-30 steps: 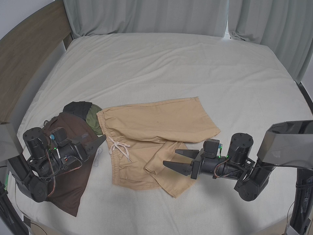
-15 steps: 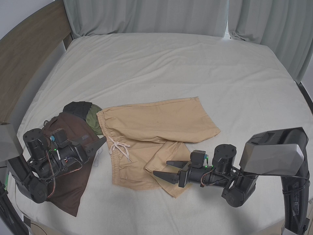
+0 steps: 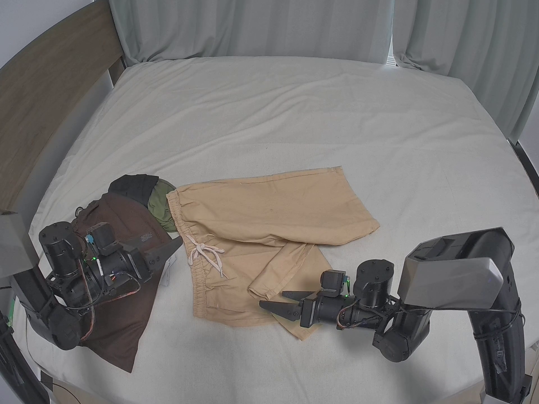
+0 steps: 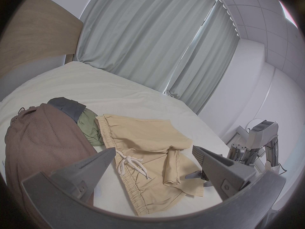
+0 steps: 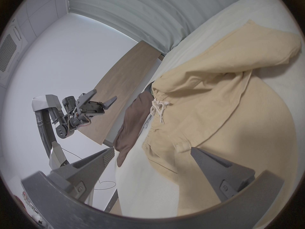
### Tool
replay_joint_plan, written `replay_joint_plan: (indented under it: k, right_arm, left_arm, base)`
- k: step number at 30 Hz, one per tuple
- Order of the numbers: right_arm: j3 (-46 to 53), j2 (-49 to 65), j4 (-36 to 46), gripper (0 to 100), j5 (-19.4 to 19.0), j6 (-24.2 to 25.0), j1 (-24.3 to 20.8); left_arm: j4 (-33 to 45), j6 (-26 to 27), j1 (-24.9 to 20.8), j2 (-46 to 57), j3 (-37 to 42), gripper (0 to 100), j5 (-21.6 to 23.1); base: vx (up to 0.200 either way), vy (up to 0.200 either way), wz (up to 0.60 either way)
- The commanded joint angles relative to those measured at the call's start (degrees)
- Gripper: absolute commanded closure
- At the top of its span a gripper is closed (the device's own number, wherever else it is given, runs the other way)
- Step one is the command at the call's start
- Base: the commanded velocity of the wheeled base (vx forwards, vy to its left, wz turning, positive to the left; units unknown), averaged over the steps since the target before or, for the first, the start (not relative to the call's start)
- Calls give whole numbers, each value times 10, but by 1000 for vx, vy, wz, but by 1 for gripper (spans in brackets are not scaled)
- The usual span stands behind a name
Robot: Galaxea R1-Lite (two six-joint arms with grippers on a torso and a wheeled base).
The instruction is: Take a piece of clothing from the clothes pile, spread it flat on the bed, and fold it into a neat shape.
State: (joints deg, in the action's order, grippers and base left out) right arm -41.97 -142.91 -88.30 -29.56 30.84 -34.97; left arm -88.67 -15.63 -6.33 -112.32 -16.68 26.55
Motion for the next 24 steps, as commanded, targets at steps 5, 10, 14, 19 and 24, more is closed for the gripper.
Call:
replay_joint_plan:
  k: [5,10,14,19,24]
  right_arm:
    - [-17,-40,0,0,1,4,2]
    - [-58,-74,0,0,32,4,1]
    - [-77,-85,0,0,35,9,-1]
    - [-94,-88,0,0,36,33,-4]
    - [-118,-91,0,0,56,54,-11]
  left_arm:
    - [0,0,1,-2,-1,0,0]
    - [-1,-1,2,-1,-3,0,0]
    - [0,-1,2,-1,-3,0,0]
    - [-1,-1,2,0,-5,0,0]
    - [-1,-1,2,0,-5,0,0]
  base:
    - [0,0,0]
    - [0,0,0]
    - [0,0,0]
    - [0,0,0]
    - [0,0,0]
